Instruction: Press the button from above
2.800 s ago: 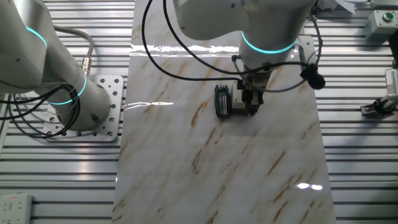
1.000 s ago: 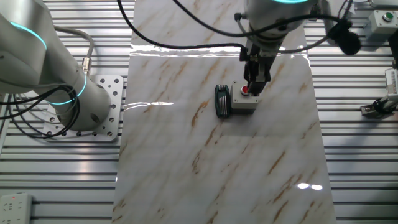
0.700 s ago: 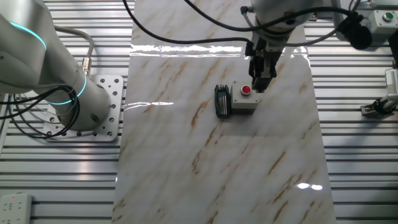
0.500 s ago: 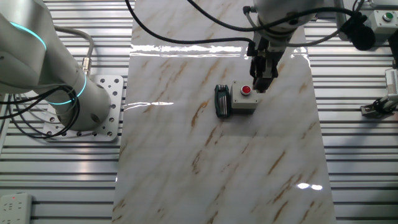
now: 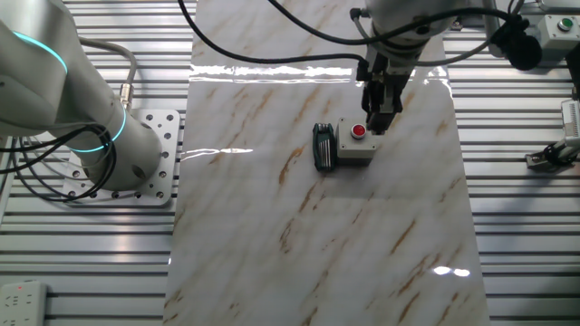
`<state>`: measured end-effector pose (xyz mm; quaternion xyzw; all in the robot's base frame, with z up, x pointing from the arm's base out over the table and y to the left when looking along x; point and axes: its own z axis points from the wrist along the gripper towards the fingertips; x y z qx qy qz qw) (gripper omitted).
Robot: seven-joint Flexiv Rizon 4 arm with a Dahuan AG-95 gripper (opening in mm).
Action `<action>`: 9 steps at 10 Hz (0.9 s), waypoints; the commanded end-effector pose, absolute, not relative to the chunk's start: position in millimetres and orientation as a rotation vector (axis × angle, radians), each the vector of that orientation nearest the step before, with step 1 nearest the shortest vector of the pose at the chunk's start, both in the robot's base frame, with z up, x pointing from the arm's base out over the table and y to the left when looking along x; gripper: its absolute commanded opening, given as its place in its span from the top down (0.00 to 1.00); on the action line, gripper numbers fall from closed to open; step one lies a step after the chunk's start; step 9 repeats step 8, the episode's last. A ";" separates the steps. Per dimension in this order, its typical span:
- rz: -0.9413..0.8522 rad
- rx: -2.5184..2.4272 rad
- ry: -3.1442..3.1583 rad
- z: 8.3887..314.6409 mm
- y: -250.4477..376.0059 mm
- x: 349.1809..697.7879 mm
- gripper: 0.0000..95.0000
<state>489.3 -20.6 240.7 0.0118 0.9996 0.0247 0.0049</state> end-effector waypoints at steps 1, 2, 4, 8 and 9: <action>0.079 0.054 3.134 241.0 -20.1 488.7 0.80; 0.079 0.058 3.134 241.0 -20.1 488.7 1.00; 0.078 0.065 3.137 241.2 -20.0 488.6 1.00; 0.076 0.063 3.139 241.7 -19.6 488.4 1.00; 0.076 0.063 3.139 241.7 -19.6 488.4 1.00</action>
